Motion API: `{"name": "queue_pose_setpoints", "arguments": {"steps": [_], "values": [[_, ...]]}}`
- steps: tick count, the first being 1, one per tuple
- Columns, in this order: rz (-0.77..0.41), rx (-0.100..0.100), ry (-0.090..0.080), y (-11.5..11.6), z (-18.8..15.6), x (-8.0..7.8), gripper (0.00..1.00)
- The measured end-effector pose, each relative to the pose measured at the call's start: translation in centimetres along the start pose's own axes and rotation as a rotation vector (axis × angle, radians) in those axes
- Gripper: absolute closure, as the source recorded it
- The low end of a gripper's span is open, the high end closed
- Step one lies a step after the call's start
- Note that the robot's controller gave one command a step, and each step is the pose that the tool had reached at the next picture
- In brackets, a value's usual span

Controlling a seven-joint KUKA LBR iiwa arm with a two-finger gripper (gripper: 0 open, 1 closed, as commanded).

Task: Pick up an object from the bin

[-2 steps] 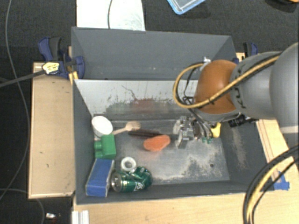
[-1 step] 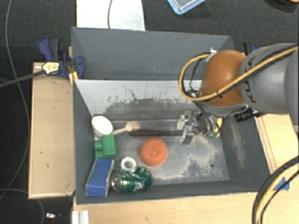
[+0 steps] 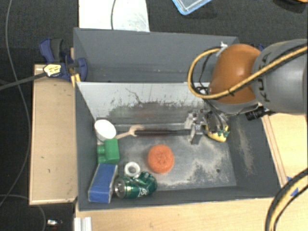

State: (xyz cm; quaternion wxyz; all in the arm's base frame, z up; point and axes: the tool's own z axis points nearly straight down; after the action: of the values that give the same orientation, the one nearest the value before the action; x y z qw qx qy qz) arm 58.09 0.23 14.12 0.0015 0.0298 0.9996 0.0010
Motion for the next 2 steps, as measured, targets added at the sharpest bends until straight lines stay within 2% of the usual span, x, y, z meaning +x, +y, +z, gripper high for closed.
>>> {"name": "queue_pose_setpoints", "arguments": {"steps": [2], "values": [[-0.003, 0.000, -0.004, 0.0, -1.9, -0.1, 1.00]]}}
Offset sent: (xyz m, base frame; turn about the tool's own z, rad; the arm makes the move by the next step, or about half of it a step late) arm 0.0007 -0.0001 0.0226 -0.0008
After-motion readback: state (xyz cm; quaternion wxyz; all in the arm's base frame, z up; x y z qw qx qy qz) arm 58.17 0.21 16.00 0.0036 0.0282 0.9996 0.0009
